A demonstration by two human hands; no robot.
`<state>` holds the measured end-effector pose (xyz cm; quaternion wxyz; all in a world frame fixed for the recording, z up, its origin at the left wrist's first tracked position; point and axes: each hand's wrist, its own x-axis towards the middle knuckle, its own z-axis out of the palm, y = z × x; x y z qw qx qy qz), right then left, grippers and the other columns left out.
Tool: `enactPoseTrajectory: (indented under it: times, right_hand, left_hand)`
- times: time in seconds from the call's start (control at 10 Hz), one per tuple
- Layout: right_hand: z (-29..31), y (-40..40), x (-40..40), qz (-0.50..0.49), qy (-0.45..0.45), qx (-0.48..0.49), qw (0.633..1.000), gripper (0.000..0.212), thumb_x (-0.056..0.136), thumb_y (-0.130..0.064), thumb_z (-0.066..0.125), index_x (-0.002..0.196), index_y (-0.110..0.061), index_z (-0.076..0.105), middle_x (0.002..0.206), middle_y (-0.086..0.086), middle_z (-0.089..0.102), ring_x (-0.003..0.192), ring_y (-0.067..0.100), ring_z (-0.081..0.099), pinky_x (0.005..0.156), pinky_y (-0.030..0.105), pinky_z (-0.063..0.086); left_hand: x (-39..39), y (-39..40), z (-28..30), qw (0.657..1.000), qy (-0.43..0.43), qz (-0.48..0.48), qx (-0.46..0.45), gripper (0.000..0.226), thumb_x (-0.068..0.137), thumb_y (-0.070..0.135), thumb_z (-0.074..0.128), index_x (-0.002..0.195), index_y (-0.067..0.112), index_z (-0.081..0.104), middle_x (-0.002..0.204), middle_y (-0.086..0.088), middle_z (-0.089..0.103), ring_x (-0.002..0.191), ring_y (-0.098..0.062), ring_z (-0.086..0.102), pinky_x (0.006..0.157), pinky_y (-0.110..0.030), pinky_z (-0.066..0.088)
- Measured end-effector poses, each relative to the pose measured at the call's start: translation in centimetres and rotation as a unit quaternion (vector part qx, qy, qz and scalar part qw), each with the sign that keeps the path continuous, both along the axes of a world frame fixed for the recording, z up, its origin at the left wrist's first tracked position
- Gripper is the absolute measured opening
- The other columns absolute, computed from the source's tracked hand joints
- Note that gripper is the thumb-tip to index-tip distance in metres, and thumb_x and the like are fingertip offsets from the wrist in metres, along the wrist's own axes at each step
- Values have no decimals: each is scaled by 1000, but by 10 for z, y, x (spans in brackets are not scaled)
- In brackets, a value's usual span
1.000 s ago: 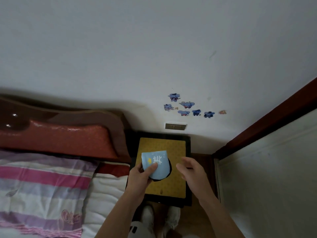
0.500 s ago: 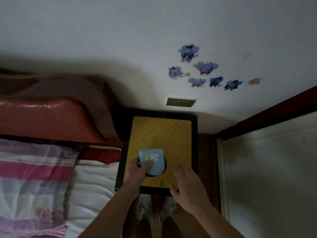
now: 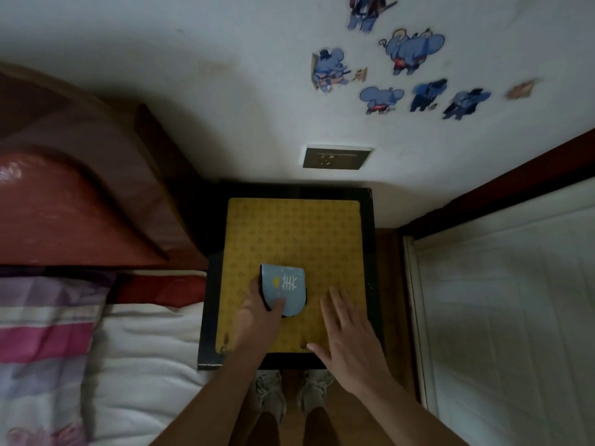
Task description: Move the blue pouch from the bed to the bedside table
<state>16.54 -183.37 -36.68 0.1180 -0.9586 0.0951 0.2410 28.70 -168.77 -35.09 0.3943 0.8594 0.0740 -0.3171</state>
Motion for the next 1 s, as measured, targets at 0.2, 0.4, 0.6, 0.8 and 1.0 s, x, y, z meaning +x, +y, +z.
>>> enactPoseTrajectory:
  times: [0.2,0.4,0.6,0.8,1.0]
  right_hand:
    - [-1,1,-2,-1,0,1,1000,90,94,-66,37,157,-13,0,166,11,-10,154,29,-3,124,49,17]
    - [-1,2,-2,-5,-6,6,1000,88,94,-64,39,158,-12,6,167,12,-5,153,29,-1,123,51,20]
    - [-8,1,-5,2,-7,-3,1000,89,95,-65,33,157,-13,-2,166,10,-12,153,28,-9,124,48,10]
    - [-5,3,-4,-5,5,-2,1000,89,94,-64,37,157,-13,0,165,10,-11,153,29,-5,124,49,15]
    - [54,-11,18,-22,-16,3,1000,82,94,-63,42,156,-23,6,166,11,15,152,28,16,121,48,21]
  left_hand:
    - [-39,32,14,915,-228,-317,103,61,98,30,41,153,18,17,164,-10,18,148,-27,23,107,-47,46]
    - [-45,43,1,849,-219,-444,187,72,92,42,50,152,11,24,163,-8,18,149,-23,19,110,-51,40]
    - [-36,31,-7,843,-194,-452,217,74,98,44,36,154,15,-2,165,-6,-7,151,-22,-4,120,-50,24]
    - [-35,30,3,837,-190,-459,228,77,99,45,33,153,17,-13,164,-4,-17,151,-20,-11,122,-47,15]
    - [-12,31,66,840,-211,-446,227,68,100,45,34,155,26,-2,166,-3,-5,152,-22,-2,123,-47,14]
